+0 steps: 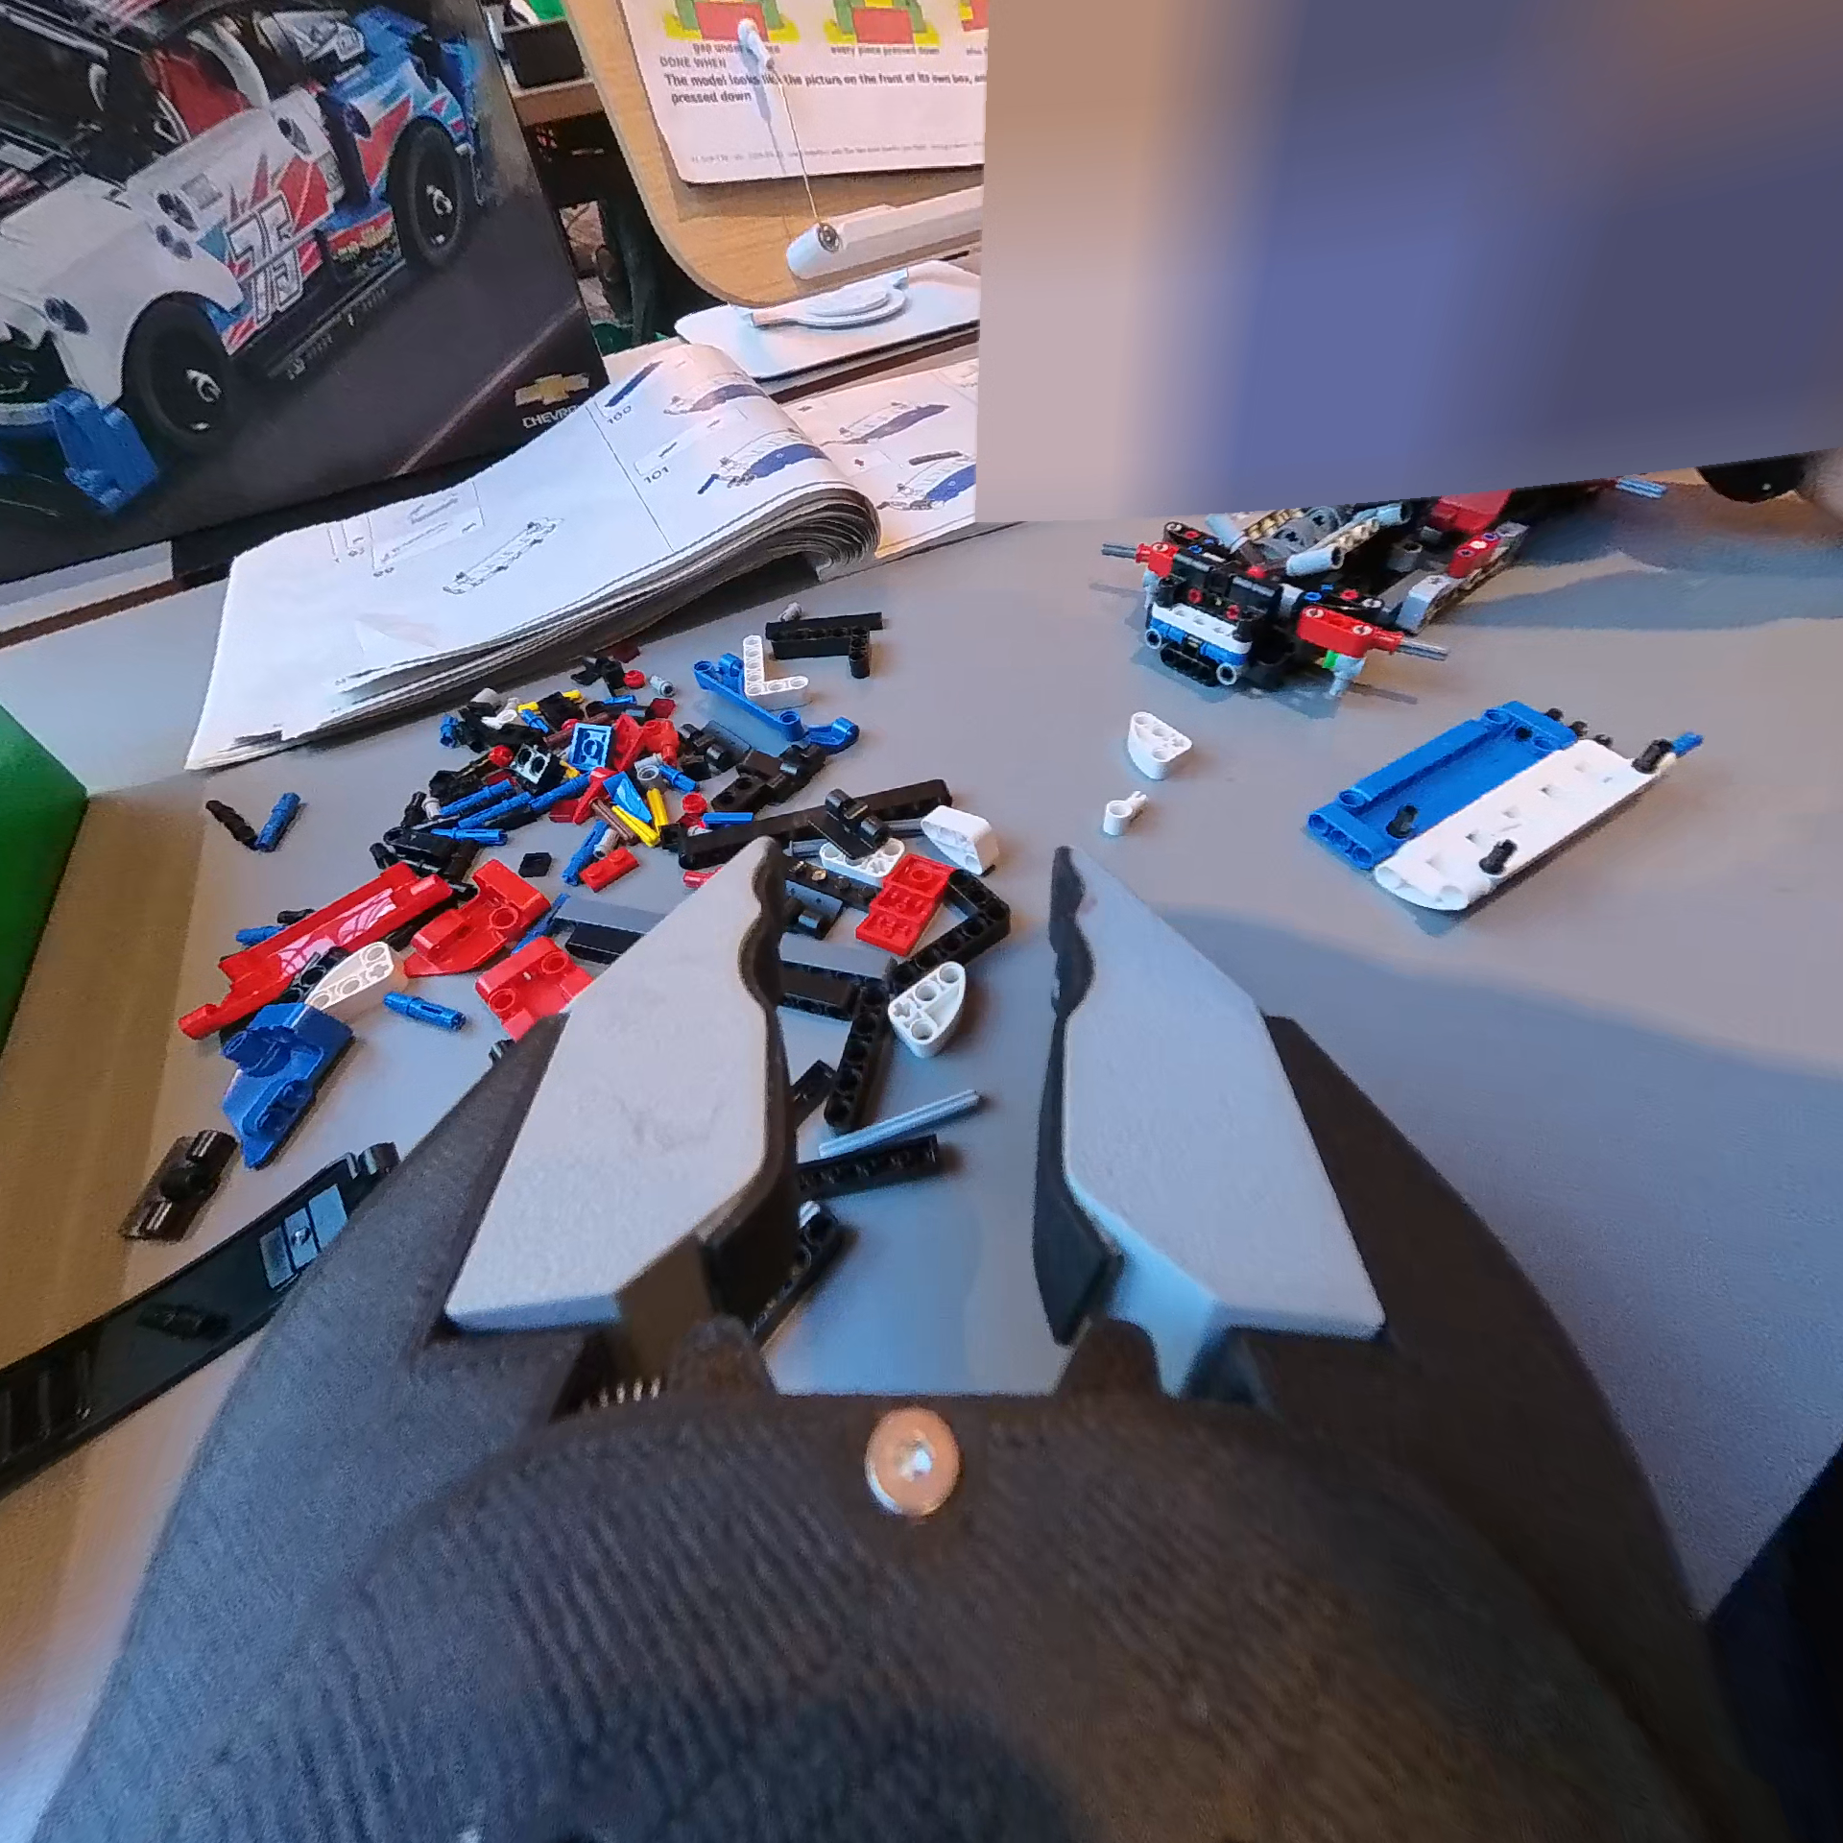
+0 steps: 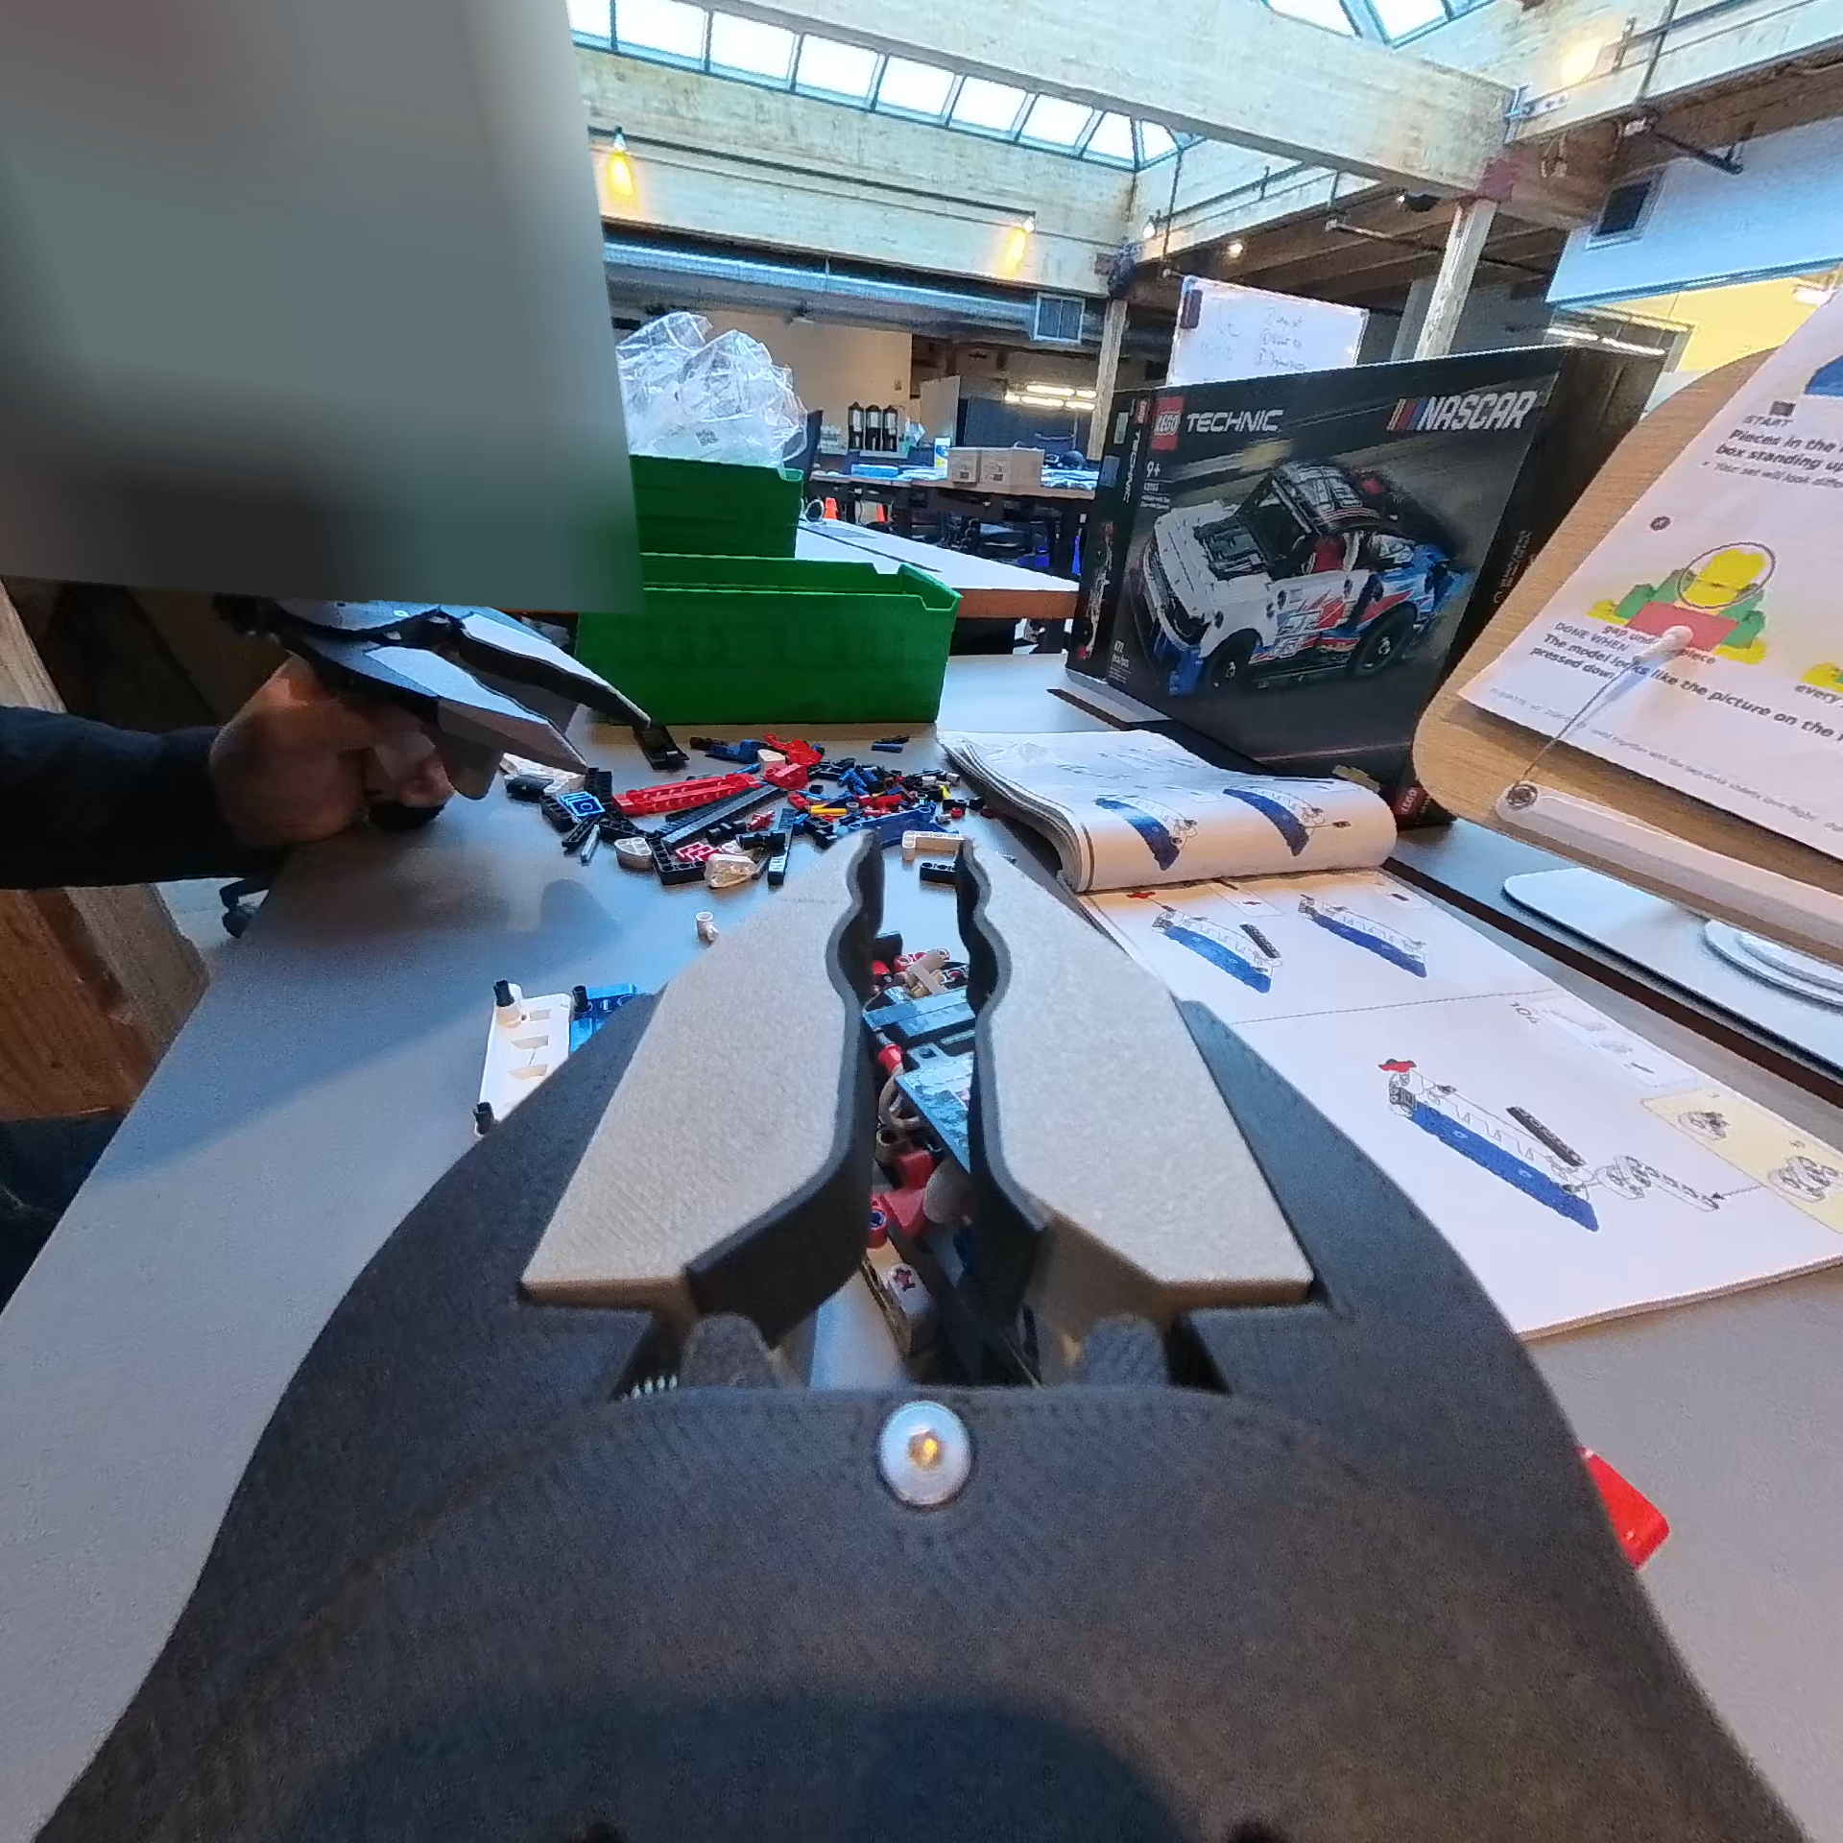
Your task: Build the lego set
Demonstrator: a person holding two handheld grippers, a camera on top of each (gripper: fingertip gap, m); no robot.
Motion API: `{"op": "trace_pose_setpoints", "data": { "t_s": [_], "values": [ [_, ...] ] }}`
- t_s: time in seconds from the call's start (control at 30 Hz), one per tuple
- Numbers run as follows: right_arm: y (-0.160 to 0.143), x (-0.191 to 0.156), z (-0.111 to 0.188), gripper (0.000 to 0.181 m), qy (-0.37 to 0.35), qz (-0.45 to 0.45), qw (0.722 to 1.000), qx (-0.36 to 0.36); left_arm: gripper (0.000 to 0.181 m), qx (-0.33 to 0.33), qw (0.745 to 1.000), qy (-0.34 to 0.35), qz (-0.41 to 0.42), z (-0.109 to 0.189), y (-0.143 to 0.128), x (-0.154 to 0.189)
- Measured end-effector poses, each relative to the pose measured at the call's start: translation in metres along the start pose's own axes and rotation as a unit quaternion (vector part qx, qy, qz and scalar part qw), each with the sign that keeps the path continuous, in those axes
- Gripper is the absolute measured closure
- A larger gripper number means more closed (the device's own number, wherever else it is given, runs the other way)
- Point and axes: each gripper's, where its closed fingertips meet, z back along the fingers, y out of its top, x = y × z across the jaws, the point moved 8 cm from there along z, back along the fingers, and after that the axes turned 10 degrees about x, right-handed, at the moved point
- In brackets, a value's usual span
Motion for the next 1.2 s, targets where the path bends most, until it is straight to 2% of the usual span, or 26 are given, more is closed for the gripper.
{"op": "trace_pose_setpoints", "data": {
  "t_s": [0.97, 1.03, 1.13, 1.2],
  "values": [
    [0.002, -0.007, -0.001, 0.172, 0.013, 0.009, 1.0, -0.001, 0.131, -0.012, 1.0, 0.005, 0.003, -0.003, -0.001, -0.002],
    [0.002, -0.007, -0.001, 0.172, 0.017, 0.005, 1.0, -0.002, 0.136, -0.014, 1.0, 0.007, 0.008, -0.004, -0.001, -0.003],
    [0.001, -0.008, -0.001, 0.172, 0.019, 0.0, 1.0, -0.002, 0.146, -0.039, 0.999, -0.006, 0.036, -0.014, 0.002, -0.009],
    [0.001, -0.007, -0.001, 0.171, 0.019, -0.002, 1.0, -0.002, 0.146, -0.103, 0.994, 0.019, 0.032, -0.028, 0.012, -0.026]
  ]
}}
